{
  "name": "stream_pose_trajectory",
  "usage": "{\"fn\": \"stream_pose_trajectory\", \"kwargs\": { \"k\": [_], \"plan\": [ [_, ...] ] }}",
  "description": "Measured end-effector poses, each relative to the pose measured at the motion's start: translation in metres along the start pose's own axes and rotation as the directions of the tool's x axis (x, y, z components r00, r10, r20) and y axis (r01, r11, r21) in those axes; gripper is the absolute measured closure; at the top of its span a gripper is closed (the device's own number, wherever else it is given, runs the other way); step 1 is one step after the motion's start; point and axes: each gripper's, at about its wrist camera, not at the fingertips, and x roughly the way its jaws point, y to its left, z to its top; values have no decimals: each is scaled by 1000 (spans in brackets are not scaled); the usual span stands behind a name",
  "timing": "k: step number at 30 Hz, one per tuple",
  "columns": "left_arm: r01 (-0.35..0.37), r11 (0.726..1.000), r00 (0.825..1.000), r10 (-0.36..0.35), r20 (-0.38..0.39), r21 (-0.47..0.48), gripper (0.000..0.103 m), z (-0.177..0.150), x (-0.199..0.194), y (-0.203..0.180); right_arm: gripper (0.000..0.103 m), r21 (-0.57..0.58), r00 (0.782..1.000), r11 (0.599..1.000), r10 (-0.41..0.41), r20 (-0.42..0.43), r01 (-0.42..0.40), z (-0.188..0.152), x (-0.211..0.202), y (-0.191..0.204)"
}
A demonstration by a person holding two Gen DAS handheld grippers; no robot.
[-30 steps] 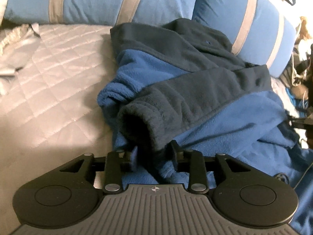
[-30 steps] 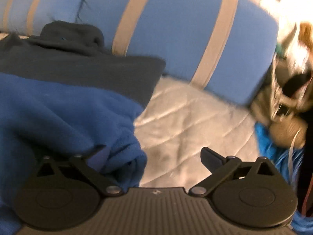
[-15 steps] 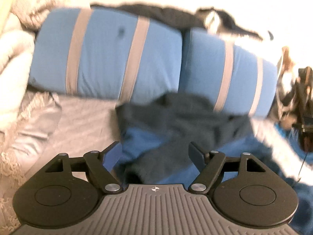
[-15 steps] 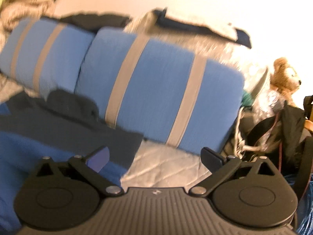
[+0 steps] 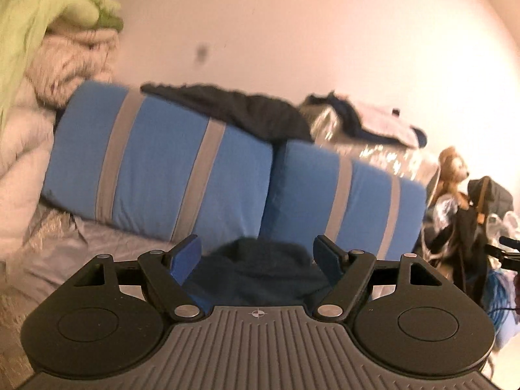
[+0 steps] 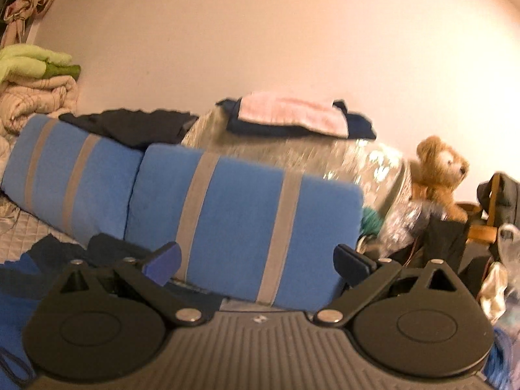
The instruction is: Fold clothes
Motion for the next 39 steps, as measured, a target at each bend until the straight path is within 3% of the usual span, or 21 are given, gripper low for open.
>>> {"fn": "stream_pose_trajectory", "kwargs": {
  "k": [5, 11, 19, 22, 26, 30, 33, 39],
  "plan": [
    [0, 991, 998, -8, 57, 134, 27, 31, -31, -14, 0, 41, 998, 998, -40, 52, 38, 30, -30, -36],
    [7, 997, 991, -17, 130, 78, 27, 56, -73, 0, 0, 110, 990, 991, -94, 104, 82, 62, -66, -81],
    [-7, 998, 993, 0, 122, 56, 27, 61, -123, 26, 0, 177, 984, 978, -135, 113, 114, 73, -129, -130],
    [29, 992, 997, -38, 72, 121, 27, 52, -135, 24, 0, 127, 983, 985, -131, 127, 115, 75, -155, -141],
    [6, 977, 1000, -4, -12, 214, 27, 37, -150, 14, 0, 79, 990, 995, -75, 116, 66, 71, -183, -151],
    [16, 958, 999, -2, -47, 286, 27, 14, -160, 5, 0, -7, 994, 999, -44, 95, 45, 52, -197, -142],
    [62, 965, 996, -45, -74, 255, 26, -15, -154, 8, 0, -10, 997, 1000, 0, 72, 1, 25, -195, -130],
    [72, 984, 976, -36, -217, 160, 26, -83, -114, 18, 0, 12, 989, 989, 147, 7, -147, -34, -174, -102]
  ]
}}
